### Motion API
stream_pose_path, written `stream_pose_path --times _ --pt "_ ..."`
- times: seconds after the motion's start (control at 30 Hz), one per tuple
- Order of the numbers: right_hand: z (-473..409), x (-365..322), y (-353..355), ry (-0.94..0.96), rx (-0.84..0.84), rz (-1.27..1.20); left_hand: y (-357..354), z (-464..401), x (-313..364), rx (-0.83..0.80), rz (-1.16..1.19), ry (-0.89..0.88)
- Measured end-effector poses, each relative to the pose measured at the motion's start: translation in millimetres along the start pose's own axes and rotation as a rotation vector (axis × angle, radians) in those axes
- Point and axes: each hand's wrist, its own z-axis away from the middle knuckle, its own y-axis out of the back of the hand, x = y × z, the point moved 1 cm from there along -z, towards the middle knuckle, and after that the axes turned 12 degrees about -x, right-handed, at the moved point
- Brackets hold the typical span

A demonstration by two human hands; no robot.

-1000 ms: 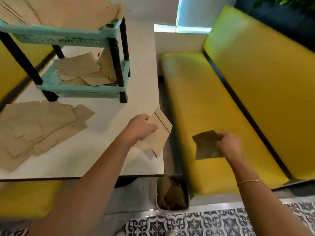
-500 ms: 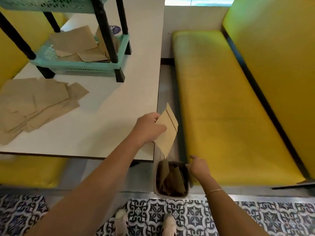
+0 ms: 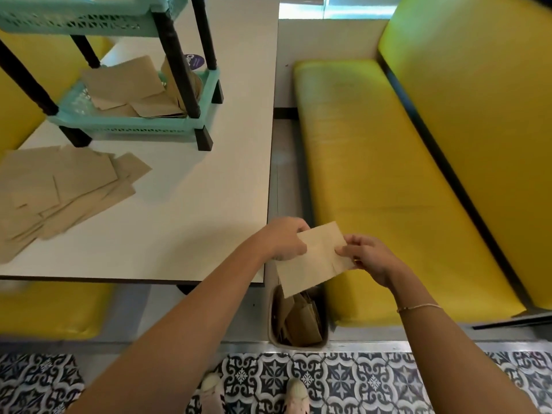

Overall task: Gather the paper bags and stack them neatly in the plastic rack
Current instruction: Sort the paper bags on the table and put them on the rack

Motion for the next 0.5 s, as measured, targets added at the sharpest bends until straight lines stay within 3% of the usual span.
stream_pose_path --times 0.2,0.5 --pt "-2.5 27.3 -0.6 -0.235 0.159 0.567 5.1 -5.5 -5.0 0.21 0.133 -0.061" --pt "-39.1 108.7 -55.1 -0.381 0.106 0.891 4.4 -11.2 -15.3 0.283 0.123 -0.114"
